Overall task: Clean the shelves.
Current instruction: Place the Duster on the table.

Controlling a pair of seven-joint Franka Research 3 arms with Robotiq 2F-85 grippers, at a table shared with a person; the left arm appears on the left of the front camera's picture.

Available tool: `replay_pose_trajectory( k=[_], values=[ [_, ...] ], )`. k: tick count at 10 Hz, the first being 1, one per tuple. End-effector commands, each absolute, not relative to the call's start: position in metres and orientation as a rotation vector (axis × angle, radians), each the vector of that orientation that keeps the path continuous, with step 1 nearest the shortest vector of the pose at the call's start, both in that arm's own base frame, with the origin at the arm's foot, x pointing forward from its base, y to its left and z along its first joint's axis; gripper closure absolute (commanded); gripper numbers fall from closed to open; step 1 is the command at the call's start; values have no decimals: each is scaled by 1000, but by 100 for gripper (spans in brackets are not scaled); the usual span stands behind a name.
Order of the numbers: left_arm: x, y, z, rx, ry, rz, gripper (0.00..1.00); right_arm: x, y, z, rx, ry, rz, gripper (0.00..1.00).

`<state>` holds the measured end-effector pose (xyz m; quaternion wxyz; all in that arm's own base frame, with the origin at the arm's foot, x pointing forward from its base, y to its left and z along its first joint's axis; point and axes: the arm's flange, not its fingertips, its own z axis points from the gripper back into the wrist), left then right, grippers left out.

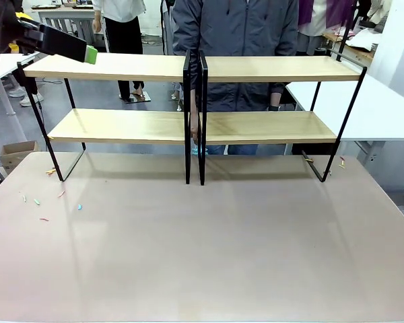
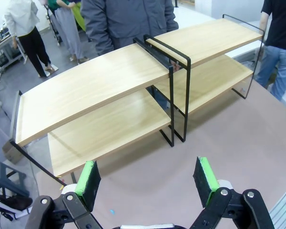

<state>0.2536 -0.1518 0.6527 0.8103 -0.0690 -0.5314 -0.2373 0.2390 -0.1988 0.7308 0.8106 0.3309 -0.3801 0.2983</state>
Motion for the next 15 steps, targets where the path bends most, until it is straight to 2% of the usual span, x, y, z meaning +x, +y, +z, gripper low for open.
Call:
replay_pose_trajectory(
  k=[1, 8, 9, 10, 11, 12, 13, 14, 15],
  values=[
    [253, -151, 649, -147, -1141, -506, 0, 238, -198, 734, 698, -816, 651, 88],
    [254, -152, 653, -148, -1135, -507, 0, 239, -198, 731, 705, -808, 636, 88],
    [245, -132, 653, -246, -1050, -542, 0, 232, -165, 719, 522, -760, 872, 88],
    [238, -98, 646, -348, -959, -505, 0, 228, -137, 689, 458, -668, 1134, 88],
    [241, -55, 614, -505, -786, -432, 0, 251, -108, 631, 379, -487, 1274, 88],
    [254, -30, 569, -603, -596, -342, 0, 275, -90, 576, 396, -342, 1325, 88],
    [270, -8, 515, -623, -394, -217, 0, 287, -72, 531, 334, -282, 1306, 88],
    [279, 8, 459, -662, -218, -99, 0, 292, -54, 493, 361, -299, 1341, 88],
    [289, 26, 395, -823, -71, -24, 0, 301, -37, 453, 319, -323, 1346, 88]
  ],
)
